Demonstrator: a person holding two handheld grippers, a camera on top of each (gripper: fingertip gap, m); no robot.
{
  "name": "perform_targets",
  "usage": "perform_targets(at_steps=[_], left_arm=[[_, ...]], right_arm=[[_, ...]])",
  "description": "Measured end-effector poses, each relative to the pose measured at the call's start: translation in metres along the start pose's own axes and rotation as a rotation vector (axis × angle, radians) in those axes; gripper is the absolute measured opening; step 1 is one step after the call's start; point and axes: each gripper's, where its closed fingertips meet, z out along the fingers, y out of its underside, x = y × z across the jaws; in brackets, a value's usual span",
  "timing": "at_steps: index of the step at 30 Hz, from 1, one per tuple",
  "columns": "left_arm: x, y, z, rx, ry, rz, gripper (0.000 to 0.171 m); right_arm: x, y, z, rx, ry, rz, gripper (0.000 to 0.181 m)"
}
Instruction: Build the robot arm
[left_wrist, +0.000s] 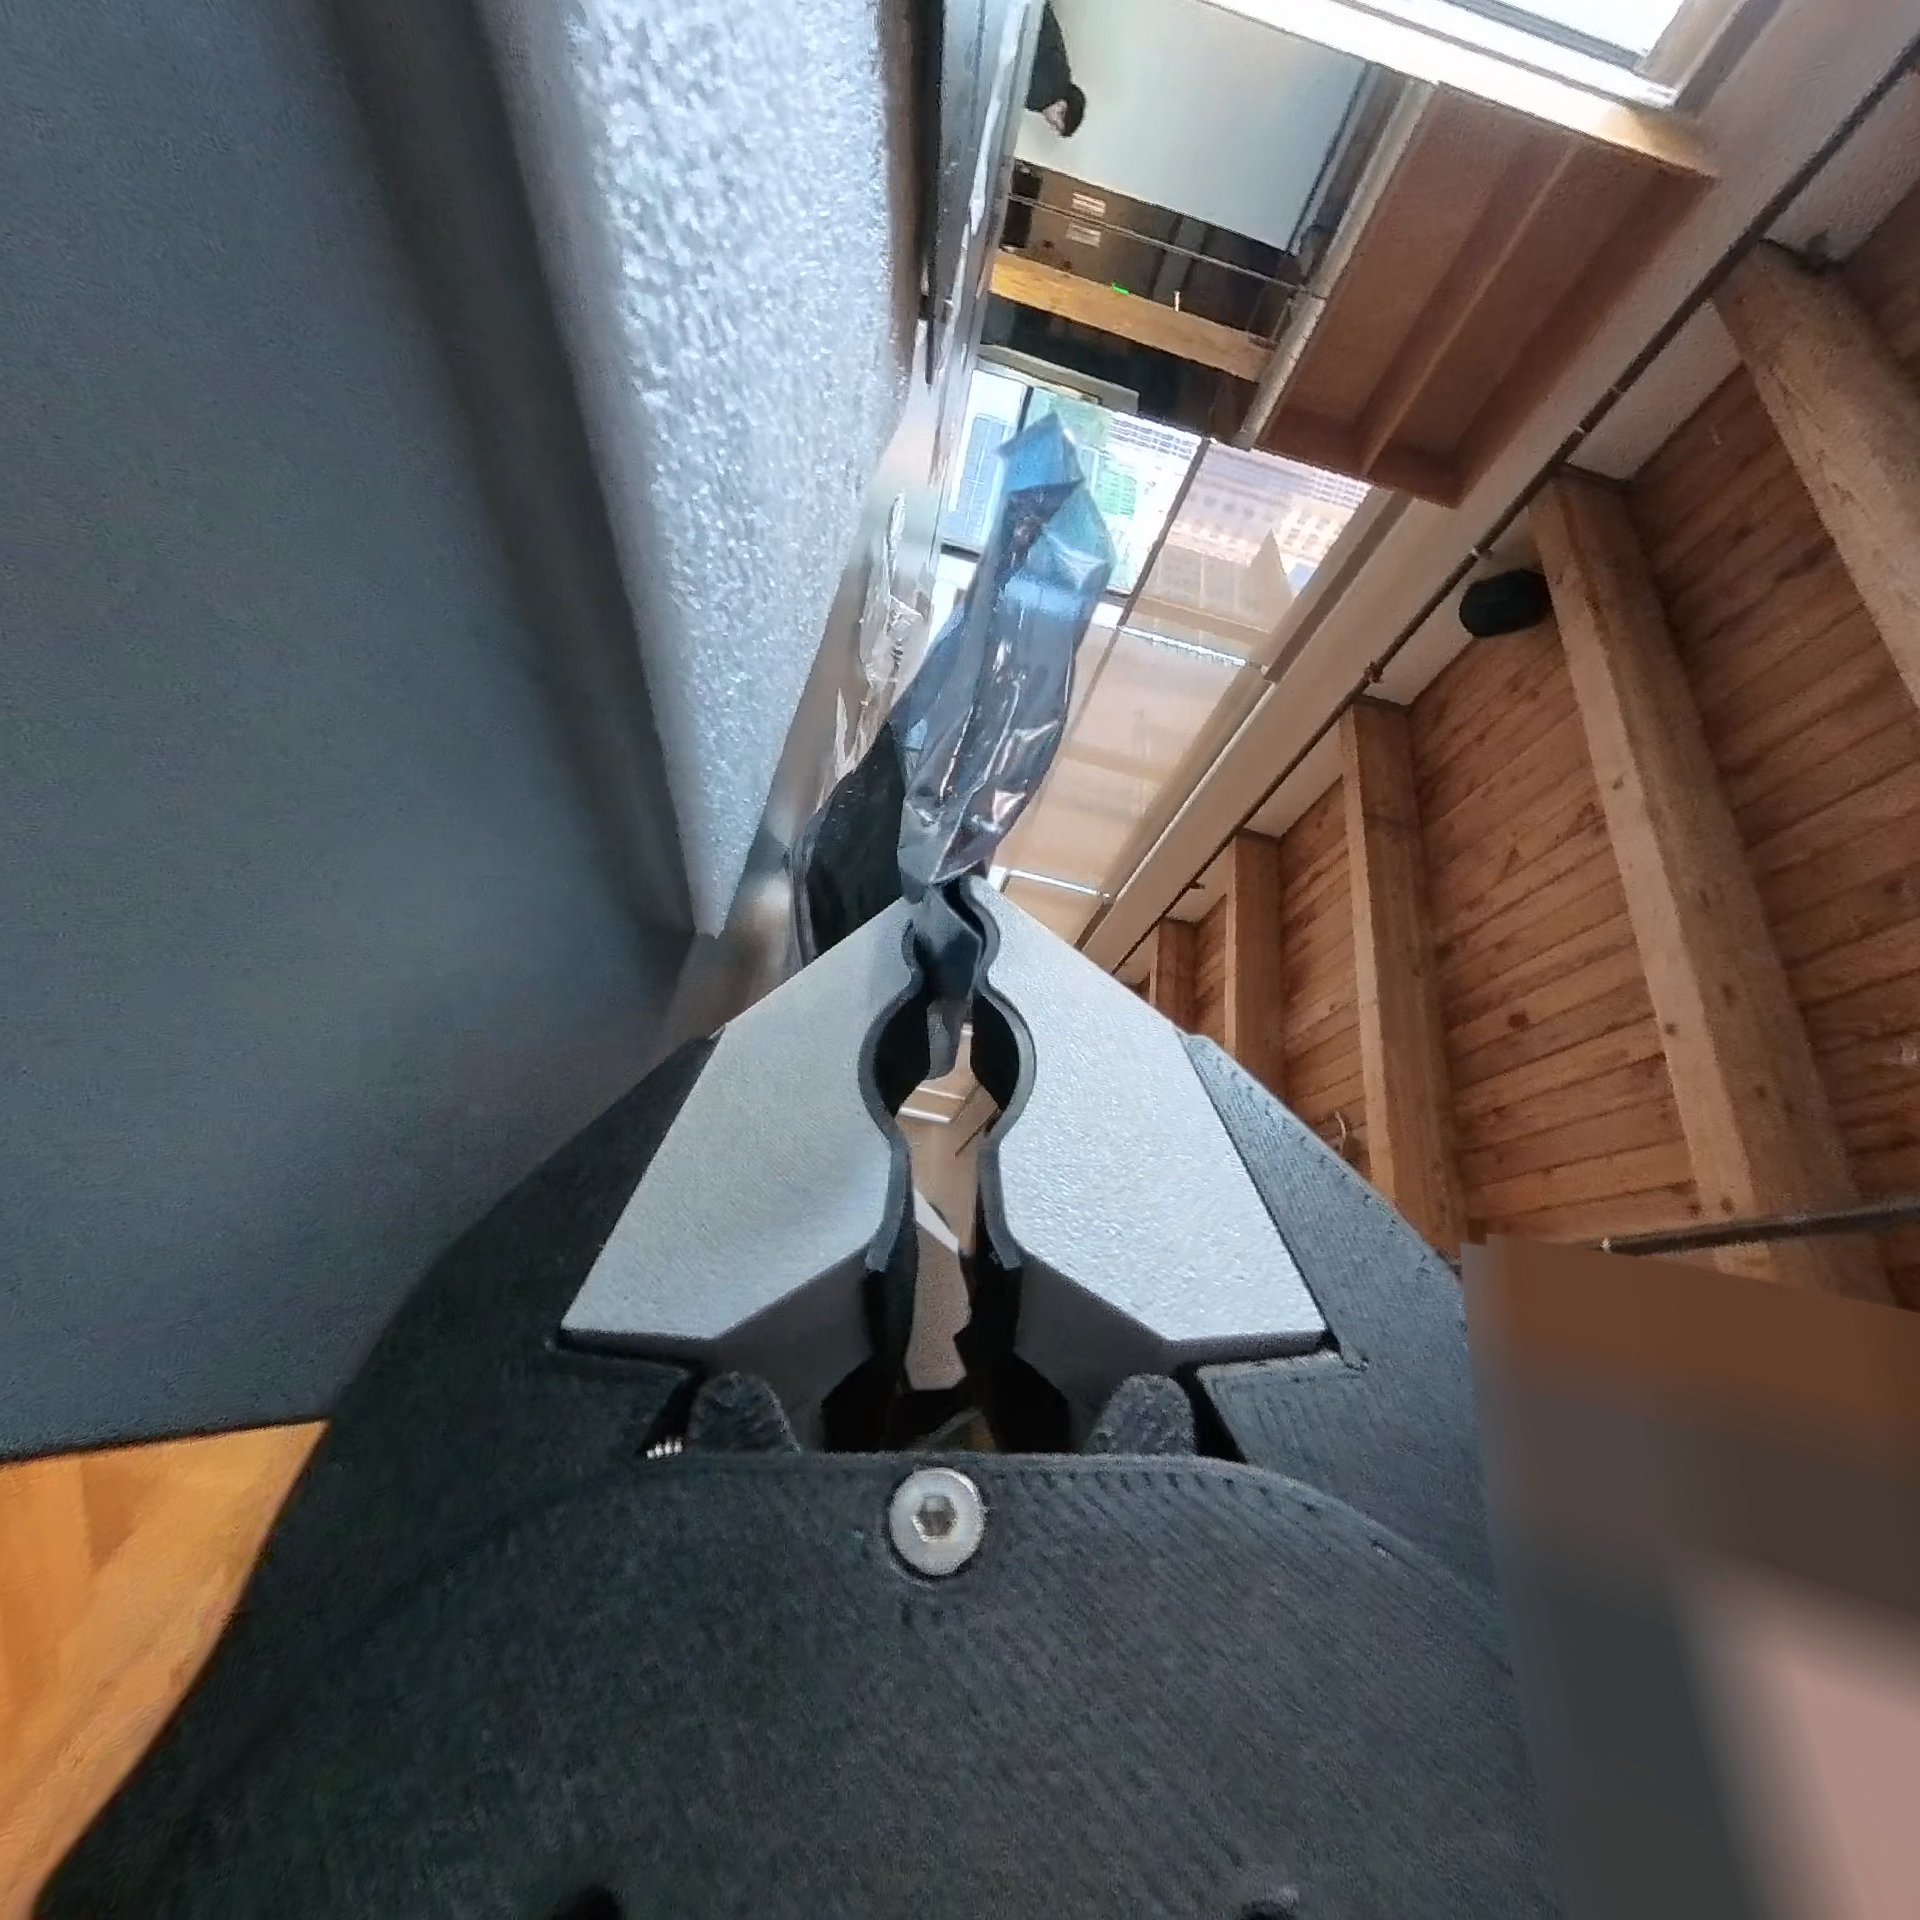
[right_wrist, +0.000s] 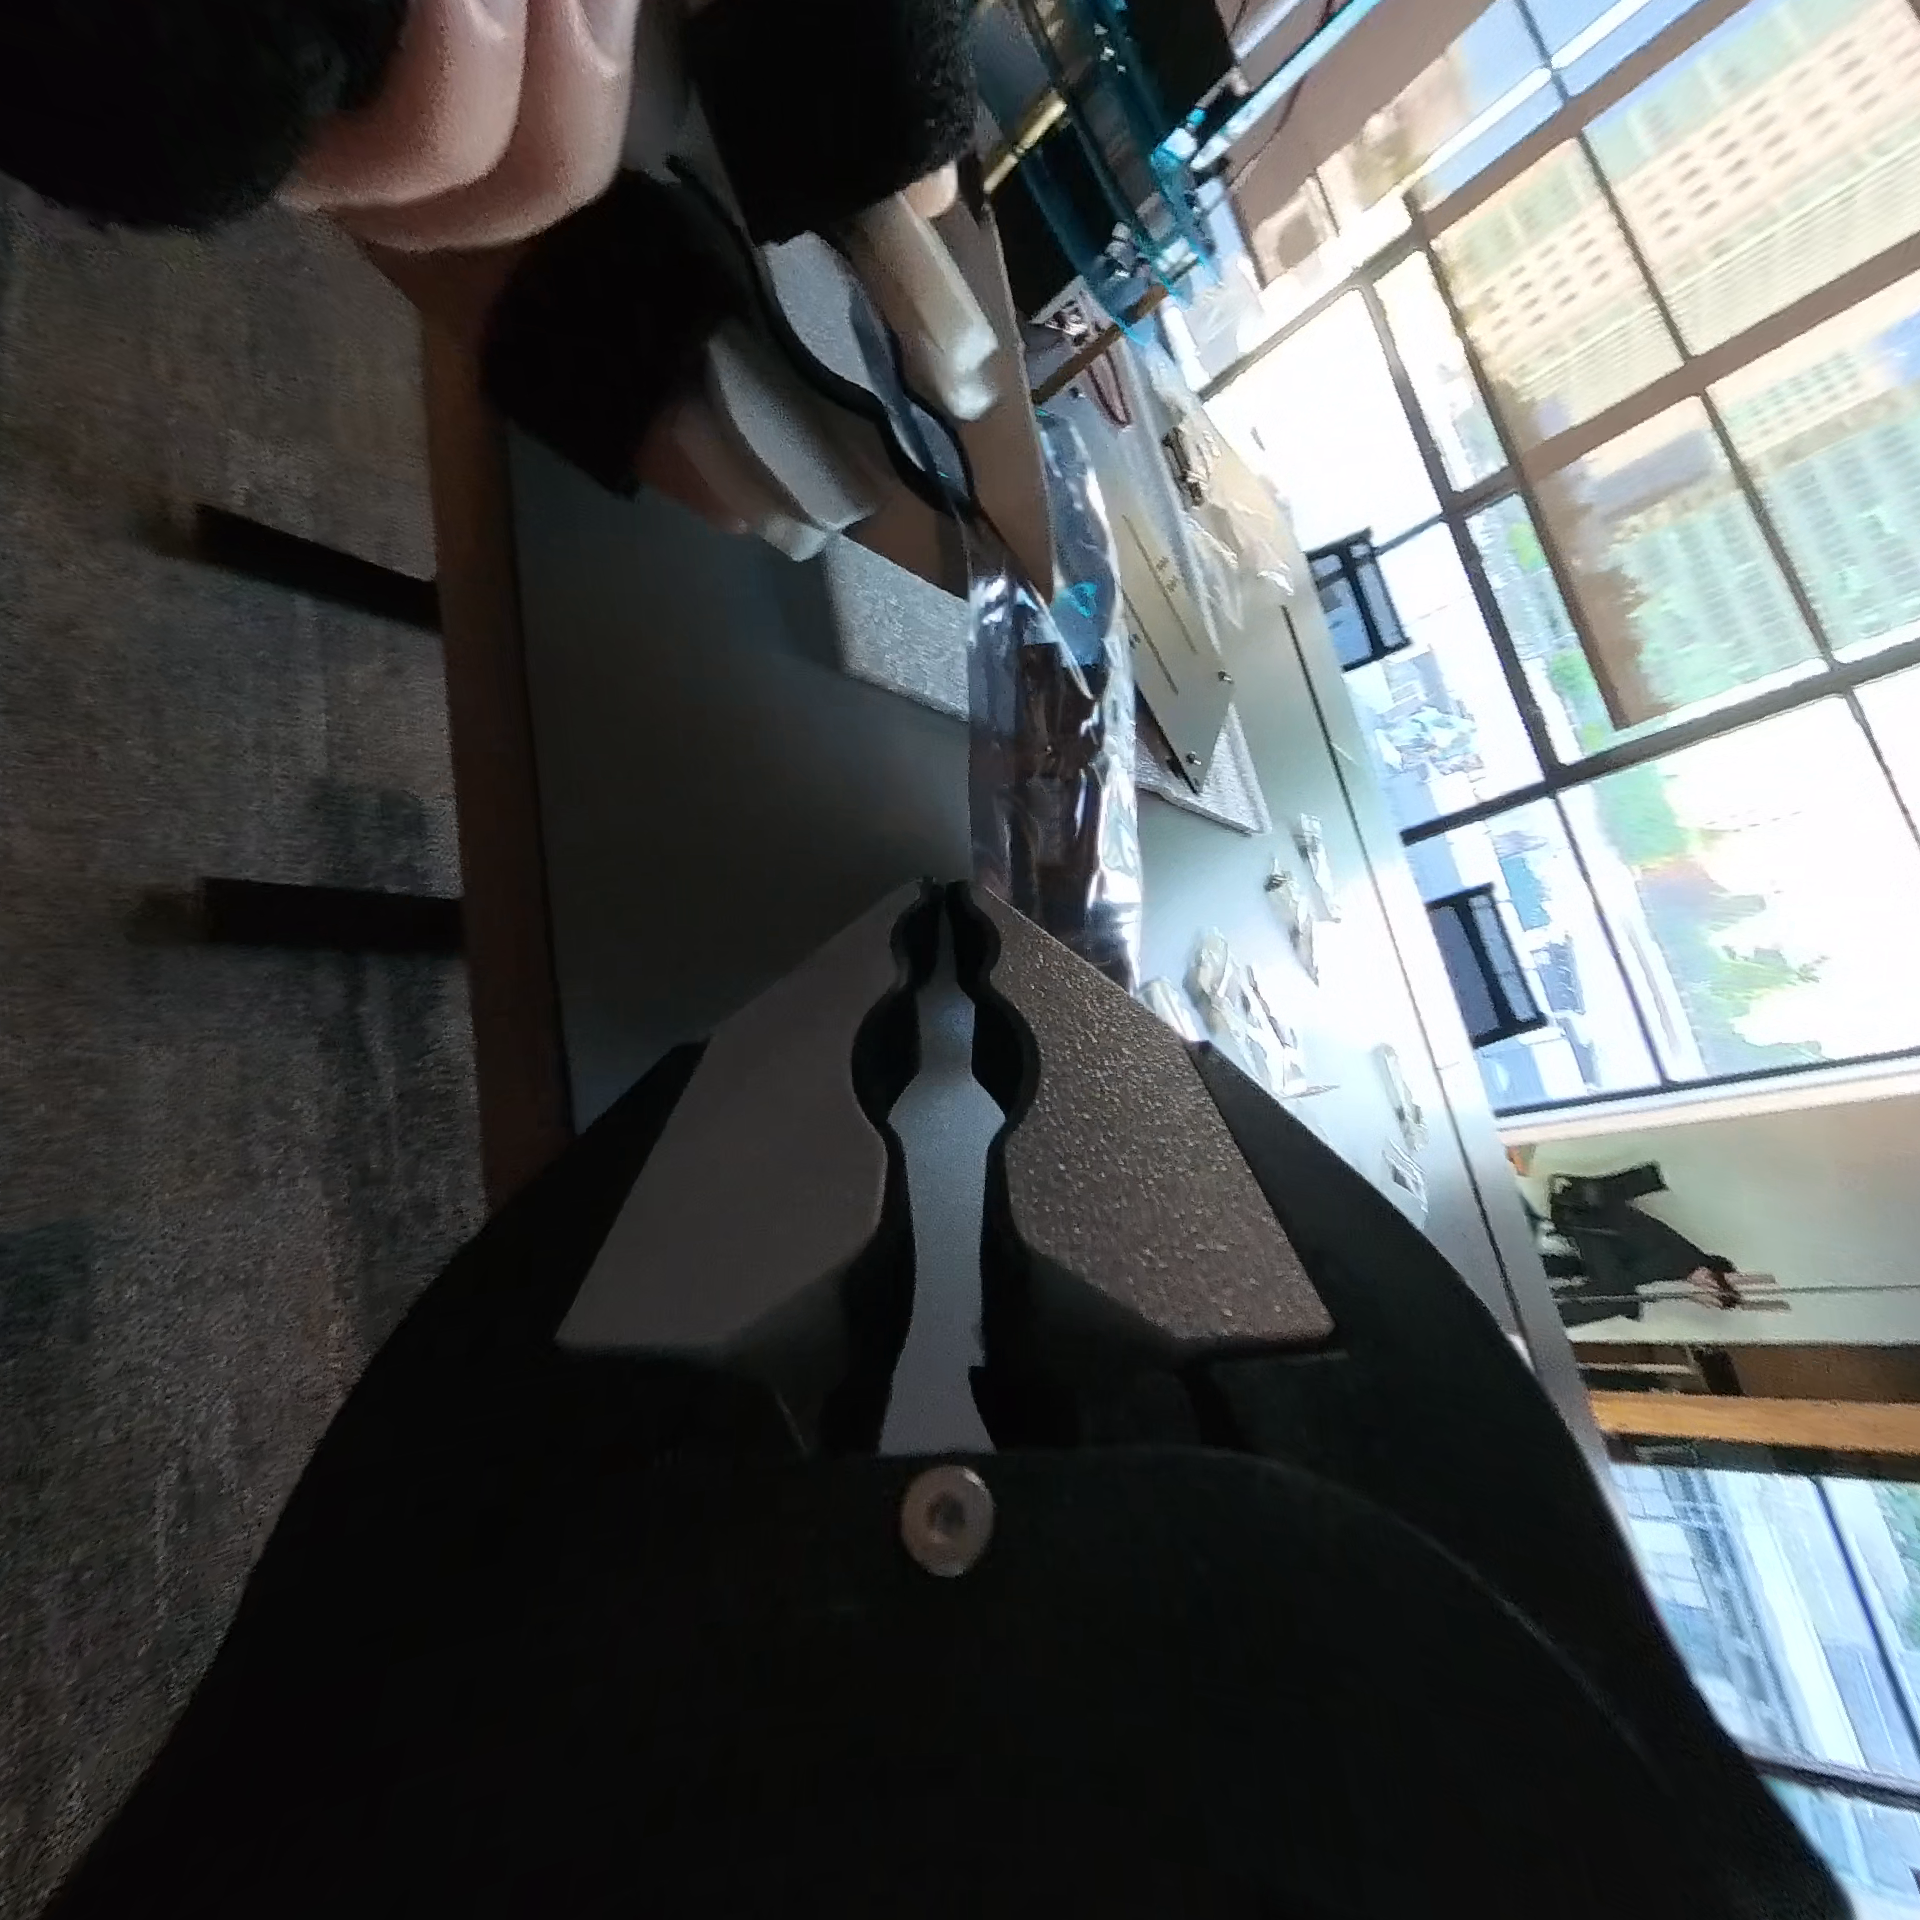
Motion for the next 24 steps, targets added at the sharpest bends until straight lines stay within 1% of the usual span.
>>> perform_targets(at_steps=[1,4,6,7,8,10,13,18,21,24], left_arm=[[-0.001,-0.001,0.0,0.005,-0.008,-0.009,0.0],[-0.003,-0.001,0.001,0.008,-0.029,-0.02,0.0],[-0.004,-0.001,0.002,0.008,-0.034,-0.032,0.0],[-0.004,-0.001,0.002,0.005,-0.036,-0.036,0.0],[-0.004,-0.001,0.003,0.003,-0.037,-0.037,0.0],[-0.004,-0.001,0.004,0.0,-0.037,-0.041,0.0],[-0.004,0.0,0.005,-0.015,-0.039,-0.038,0.0],[-0.003,-0.001,0.004,-0.019,-0.034,-0.089,0.0],[-0.001,-0.002,0.004,-0.017,-0.03,-0.106,0.0],[0.0,-0.004,0.003,-0.013,-0.029,-0.115,0.0]], right_arm=[[0.003,0.0,-0.001,-0.002,0.028,-0.011,0.0],[0.012,-0.012,-0.01,0.078,0.112,-0.037,0.0],[0.009,-0.003,-0.005,0.028,0.084,-0.018,0.0],[0.009,0.004,-0.001,-0.01,0.081,-0.025,0.003],[0.009,0.005,0.0,-0.021,0.084,-0.033,0.004],[0.008,0.006,0.002,-0.034,0.074,-0.035,0.001],[0.011,0.01,0.004,-0.074,0.102,-0.056,0.002],[0.013,0.011,0.008,-0.09,0.106,-0.118,0.005],[0.014,0.007,0.009,-0.077,0.123,-0.156,0.011],[0.015,0.004,0.01,-0.069,0.133,-0.181,0.011]])
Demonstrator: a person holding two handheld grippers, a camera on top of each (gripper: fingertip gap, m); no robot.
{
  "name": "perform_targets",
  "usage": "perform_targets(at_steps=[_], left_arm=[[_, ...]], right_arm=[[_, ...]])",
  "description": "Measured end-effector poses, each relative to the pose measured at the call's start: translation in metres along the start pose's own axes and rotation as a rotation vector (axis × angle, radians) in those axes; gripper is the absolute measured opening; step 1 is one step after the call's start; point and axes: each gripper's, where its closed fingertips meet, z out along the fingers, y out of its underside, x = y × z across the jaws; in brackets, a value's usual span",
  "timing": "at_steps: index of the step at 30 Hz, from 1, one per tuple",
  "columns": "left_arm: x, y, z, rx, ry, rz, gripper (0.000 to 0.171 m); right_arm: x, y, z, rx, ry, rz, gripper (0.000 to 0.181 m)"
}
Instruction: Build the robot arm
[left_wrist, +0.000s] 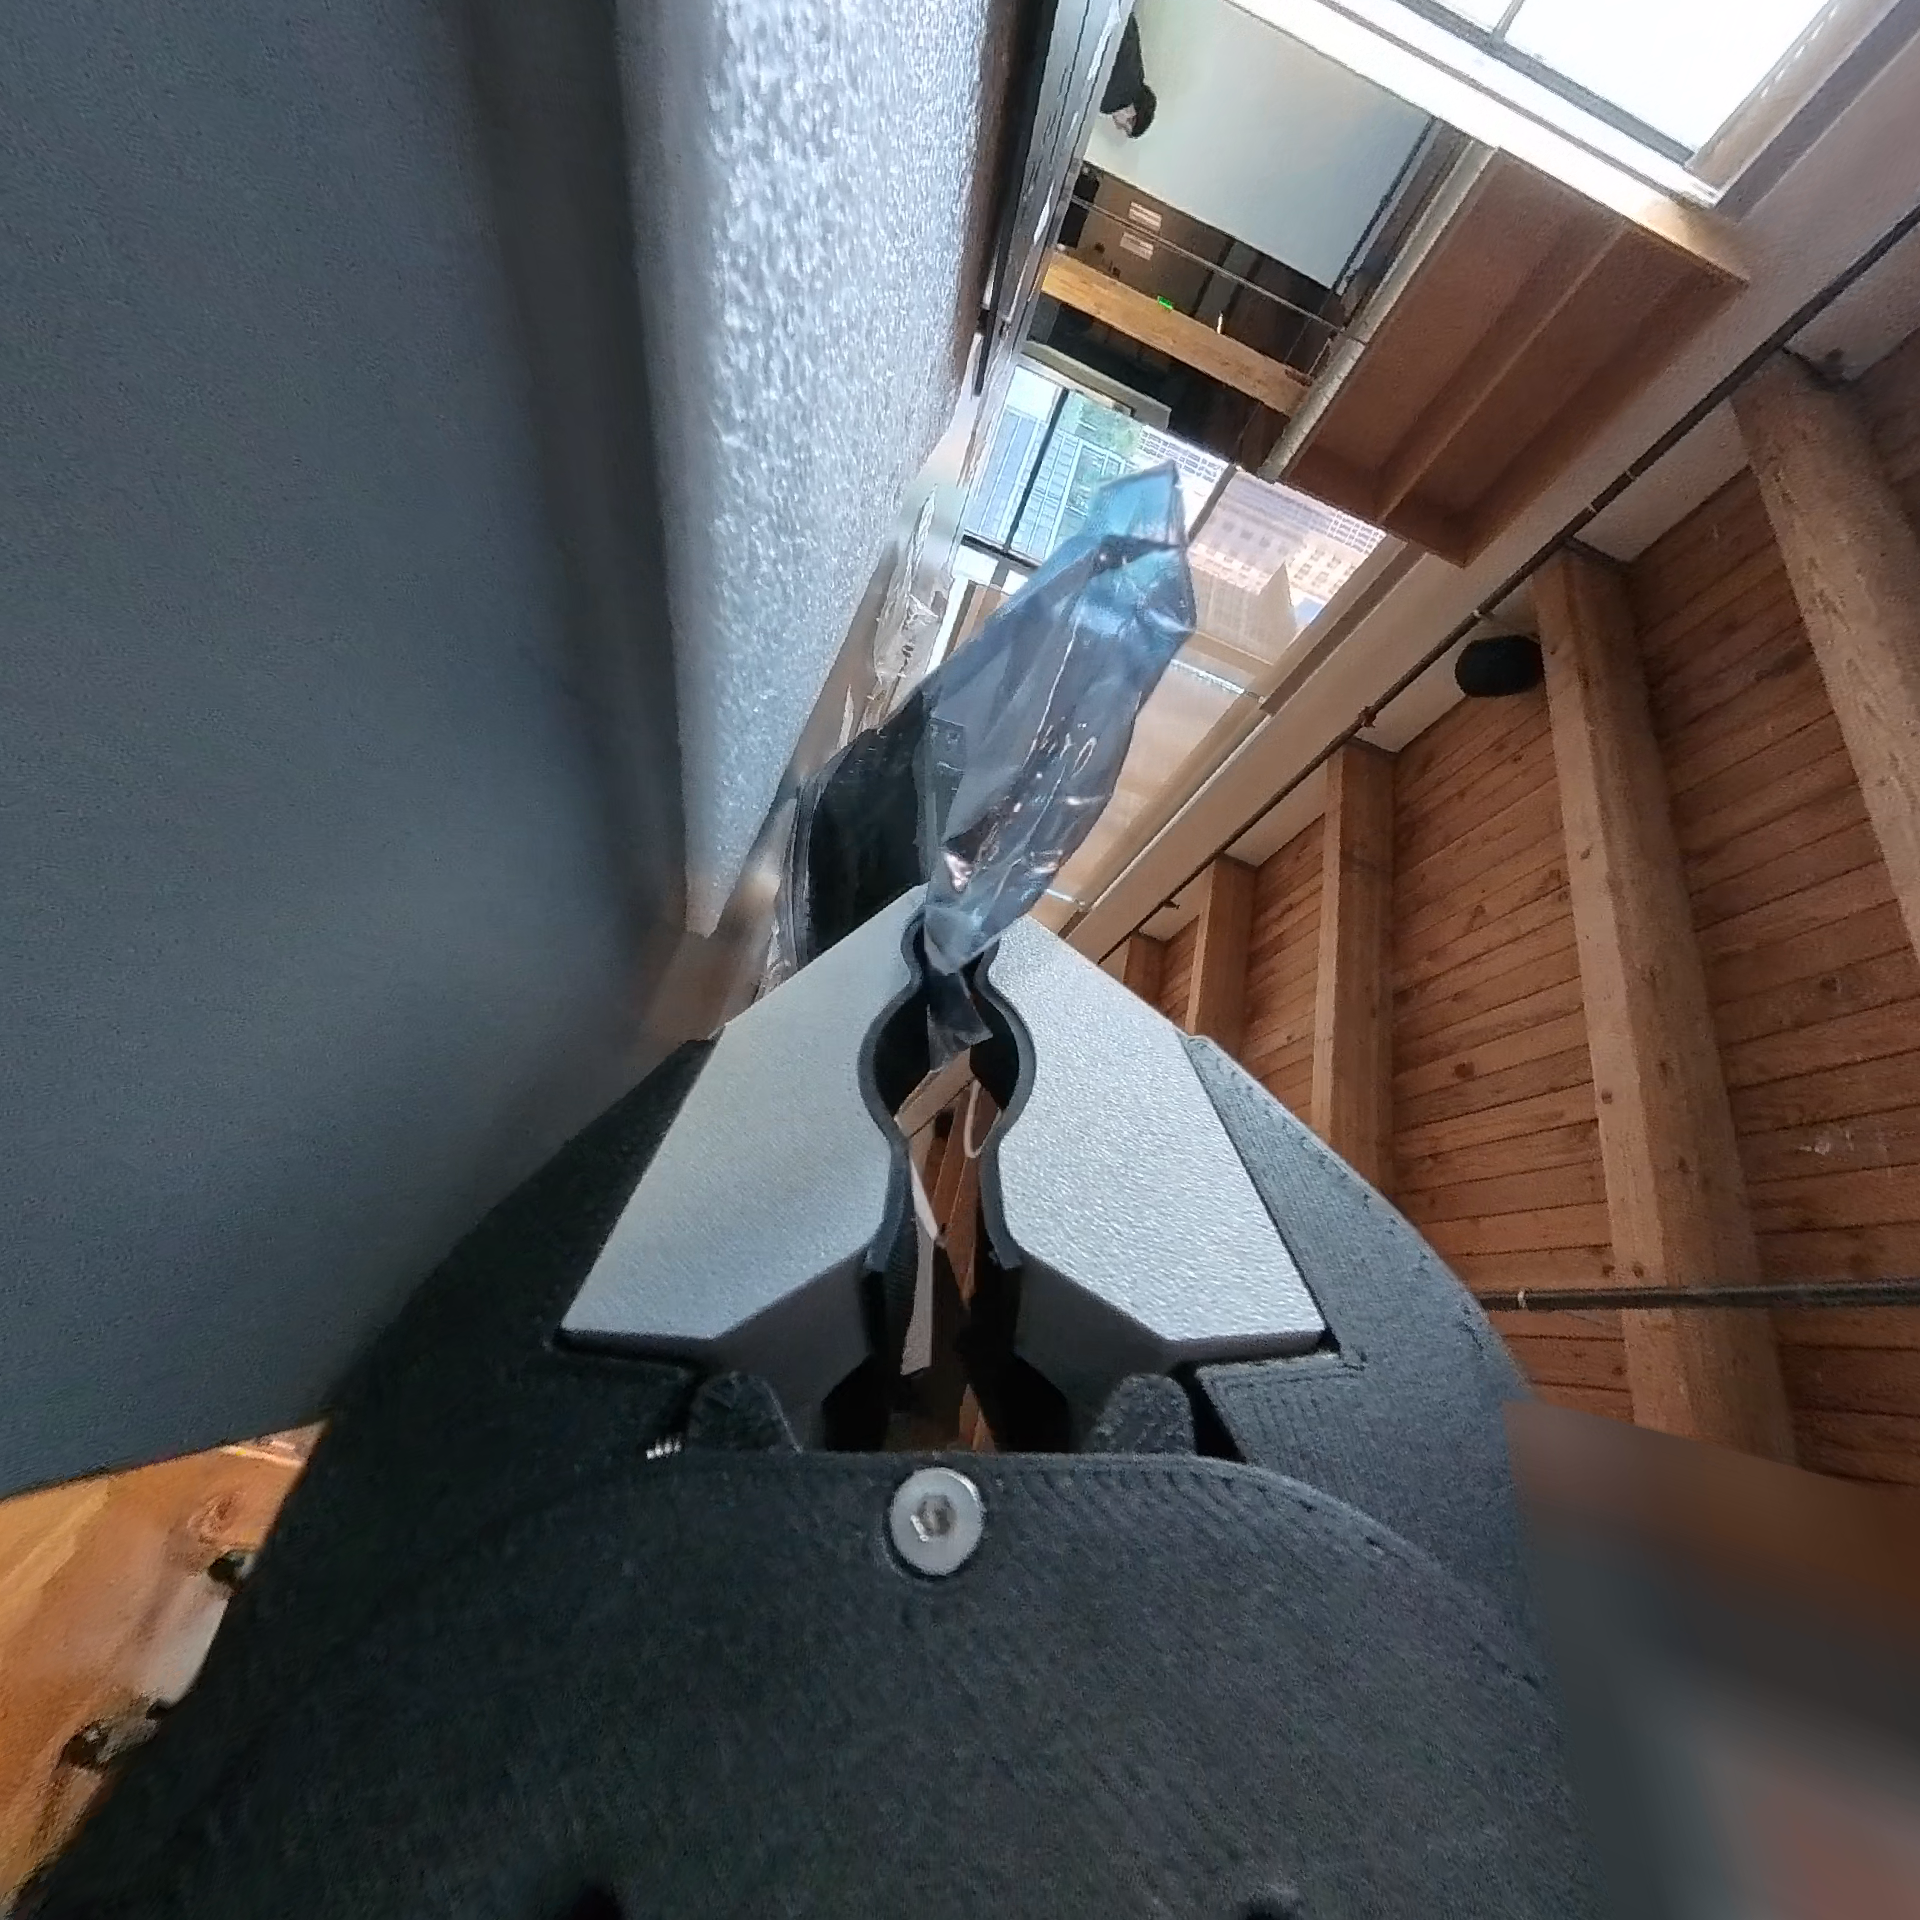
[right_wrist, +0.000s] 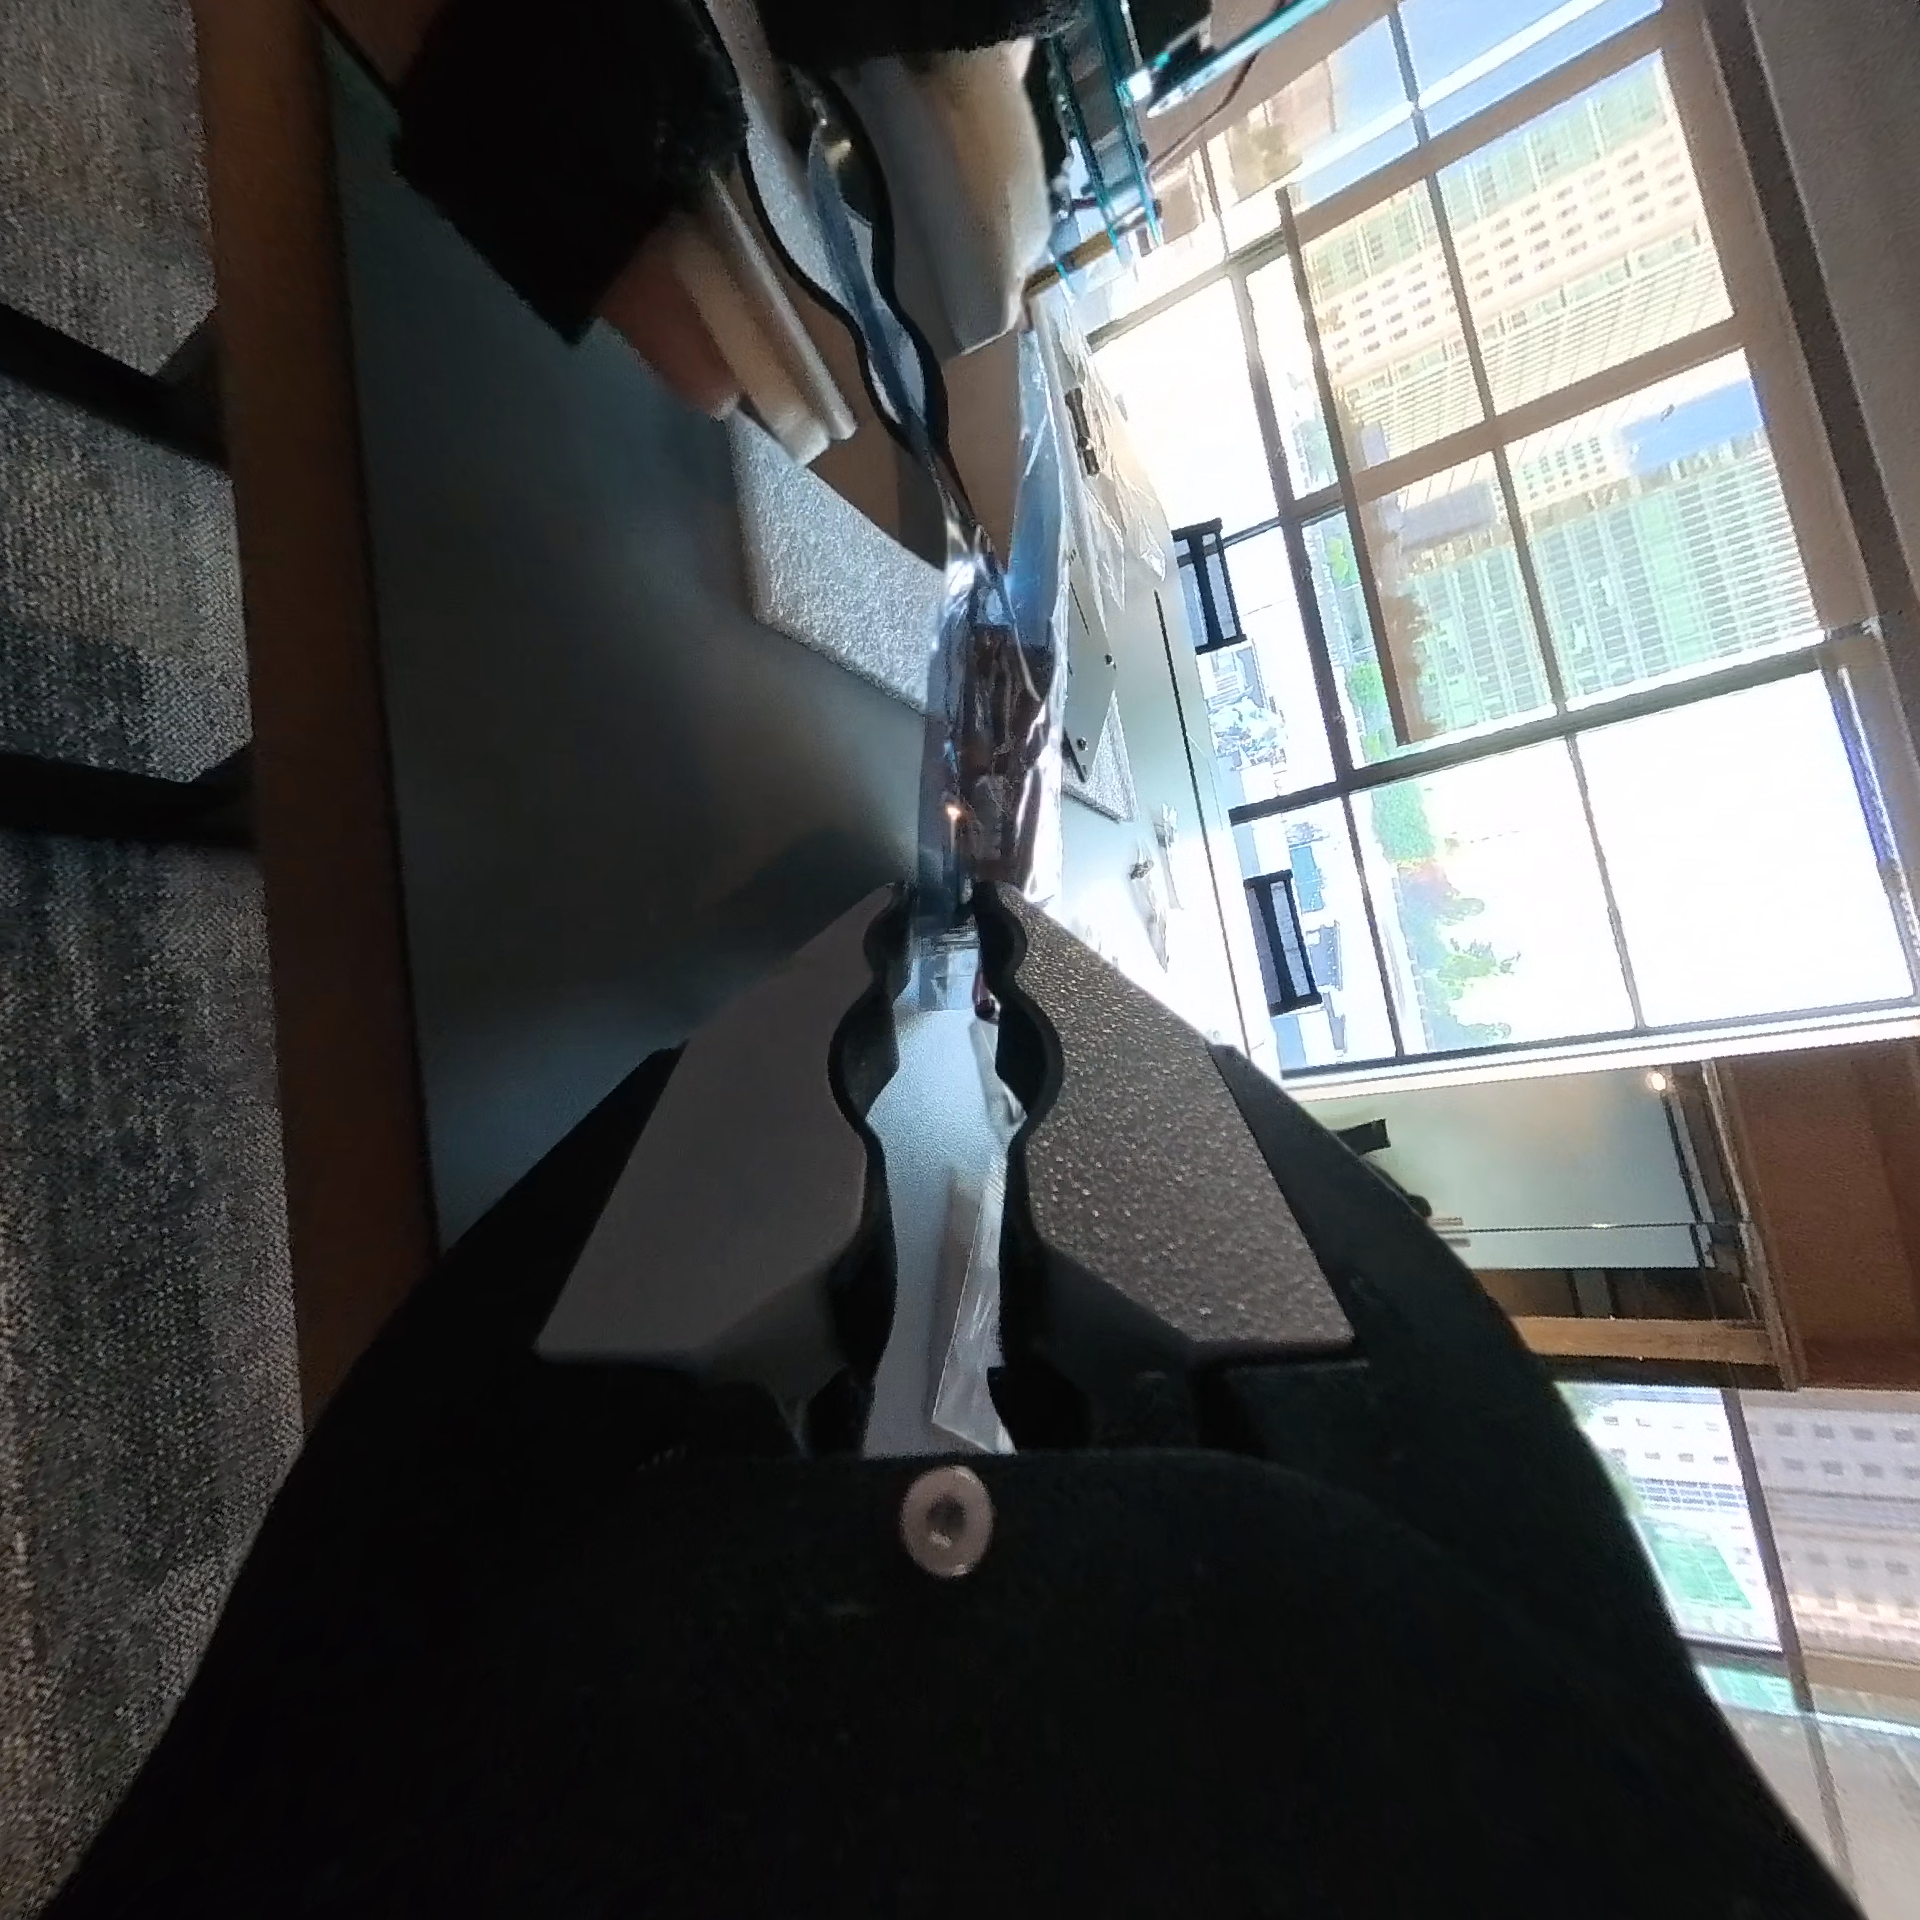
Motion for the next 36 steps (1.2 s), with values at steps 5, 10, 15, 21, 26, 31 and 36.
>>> perform_targets(at_steps=[5,10,15,21,26,31,36], left_arm=[[0.001,0.0,-0.001,-0.005,-0.002,-0.005,0.0],[0.001,0.001,0.0,-0.01,-0.002,-0.008,0.0],[0.0,0.007,0.001,-0.032,-0.002,-0.001,0.0],[0.0,0.011,0.0,-0.063,-0.026,0.064,0.0],[-0.005,0.015,-0.003,-0.134,-0.047,0.056,0.005],[-0.004,0.024,-0.015,-0.219,-0.043,0.059,0.021],[-0.004,0.04,-0.051,-0.356,-0.088,0.058,0.027]], right_arm=[[-0.002,-0.004,0.0,0.009,-0.019,0.026,0.013],[-0.002,-0.001,0.001,-0.011,-0.002,0.028,0.004],[-0.005,0.007,0.003,-0.053,-0.051,0.111,0.002],[-0.008,0.009,0.003,-0.055,-0.139,0.258,0.0],[-0.01,0.013,-0.001,-0.02,-0.262,0.329,0.0],[-0.008,0.012,-0.005,-0.006,-0.281,0.281,0.0],[-0.009,0.014,-0.007,0.037,-0.289,0.234,0.0]])
